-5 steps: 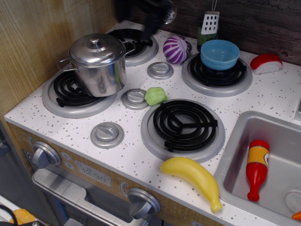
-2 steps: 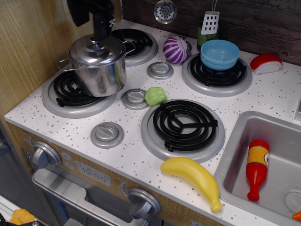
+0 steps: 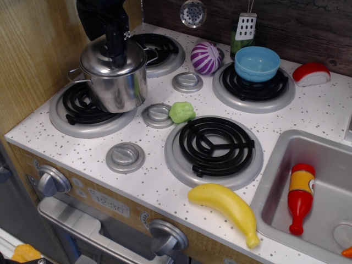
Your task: Take lid off pot or pan
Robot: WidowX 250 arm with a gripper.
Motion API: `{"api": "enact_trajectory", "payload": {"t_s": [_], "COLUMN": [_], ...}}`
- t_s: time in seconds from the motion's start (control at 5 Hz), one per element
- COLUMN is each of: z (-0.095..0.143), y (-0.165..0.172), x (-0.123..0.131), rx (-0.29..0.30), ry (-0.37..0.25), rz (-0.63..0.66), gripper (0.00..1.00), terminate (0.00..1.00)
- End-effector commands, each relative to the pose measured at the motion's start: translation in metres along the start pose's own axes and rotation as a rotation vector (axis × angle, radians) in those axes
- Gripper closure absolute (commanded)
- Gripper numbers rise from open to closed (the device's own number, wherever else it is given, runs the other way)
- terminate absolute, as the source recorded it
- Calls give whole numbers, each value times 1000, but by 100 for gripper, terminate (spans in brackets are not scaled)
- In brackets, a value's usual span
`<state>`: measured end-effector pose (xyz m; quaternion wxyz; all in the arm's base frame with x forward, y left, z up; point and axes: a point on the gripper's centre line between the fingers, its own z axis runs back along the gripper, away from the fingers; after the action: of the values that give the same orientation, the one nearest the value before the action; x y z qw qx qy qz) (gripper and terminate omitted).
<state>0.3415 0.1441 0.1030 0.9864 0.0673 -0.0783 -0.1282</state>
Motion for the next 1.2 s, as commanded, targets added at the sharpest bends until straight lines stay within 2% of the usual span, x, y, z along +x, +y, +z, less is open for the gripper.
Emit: {"api": "enact_trajectory", "payload": {"t_s": [0.0, 0.4, 0.6, 0.8, 1.0], "z": [7, 38, 74, 85, 65], "y": [9, -2, -23, -61, -113], "x": [1, 5, 14, 21, 27], "rx": [-9, 25, 82, 48, 34], "ry": [-15, 23, 68, 84, 47], "rz": [-18, -8, 46, 142, 265], "gripper": [100, 100, 100, 100, 100], "terminate": [0, 0, 0, 0, 0]}}
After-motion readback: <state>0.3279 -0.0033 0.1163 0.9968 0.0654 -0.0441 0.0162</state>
